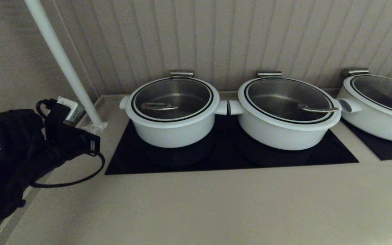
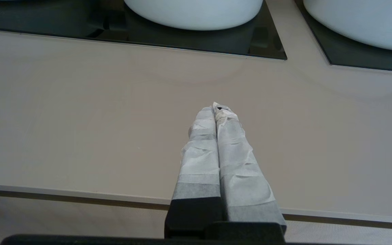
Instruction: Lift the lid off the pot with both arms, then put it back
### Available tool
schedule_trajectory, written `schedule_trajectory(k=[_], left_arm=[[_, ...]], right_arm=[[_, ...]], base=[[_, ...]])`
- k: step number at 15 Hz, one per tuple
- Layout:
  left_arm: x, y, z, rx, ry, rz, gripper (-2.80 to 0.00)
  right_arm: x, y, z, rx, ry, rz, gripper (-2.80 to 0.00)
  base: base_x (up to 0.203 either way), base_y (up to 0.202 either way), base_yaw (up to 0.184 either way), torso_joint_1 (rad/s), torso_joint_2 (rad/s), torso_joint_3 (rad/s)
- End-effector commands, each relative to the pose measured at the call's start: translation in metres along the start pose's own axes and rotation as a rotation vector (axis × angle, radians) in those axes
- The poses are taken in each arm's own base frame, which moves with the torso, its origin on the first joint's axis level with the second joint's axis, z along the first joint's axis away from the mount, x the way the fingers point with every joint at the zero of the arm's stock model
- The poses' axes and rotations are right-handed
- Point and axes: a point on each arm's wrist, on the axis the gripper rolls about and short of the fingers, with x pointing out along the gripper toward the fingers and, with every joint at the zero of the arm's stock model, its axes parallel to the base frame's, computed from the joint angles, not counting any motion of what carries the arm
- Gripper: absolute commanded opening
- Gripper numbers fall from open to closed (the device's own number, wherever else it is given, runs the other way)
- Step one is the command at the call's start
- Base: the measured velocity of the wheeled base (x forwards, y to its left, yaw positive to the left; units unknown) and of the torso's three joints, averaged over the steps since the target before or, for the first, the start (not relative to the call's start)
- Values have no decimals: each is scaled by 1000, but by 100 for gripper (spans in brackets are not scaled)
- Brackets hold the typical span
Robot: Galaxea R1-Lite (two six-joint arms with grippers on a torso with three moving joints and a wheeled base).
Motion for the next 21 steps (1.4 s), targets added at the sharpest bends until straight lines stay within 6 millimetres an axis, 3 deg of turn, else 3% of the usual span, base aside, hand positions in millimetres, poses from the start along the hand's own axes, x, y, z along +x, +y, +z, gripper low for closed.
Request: schedule_trajectory(k=[1, 11, 21], left_arm=[[-16, -2, 1, 4, -6, 17, -280], [-99, -20, -23, -105, 71, 171, -280], [-210, -46, -43, -140, -15, 210, -280]], right_arm=[[0, 0, 0, -1, 0, 1, -280], [0, 0, 0, -1, 2, 1, -280], [0, 0, 0, -1, 2, 1, -280]], base=[[0, 0, 0, 0, 0, 0], [0, 0, 0, 0, 0, 0], [0, 0, 0, 0, 0, 0]])
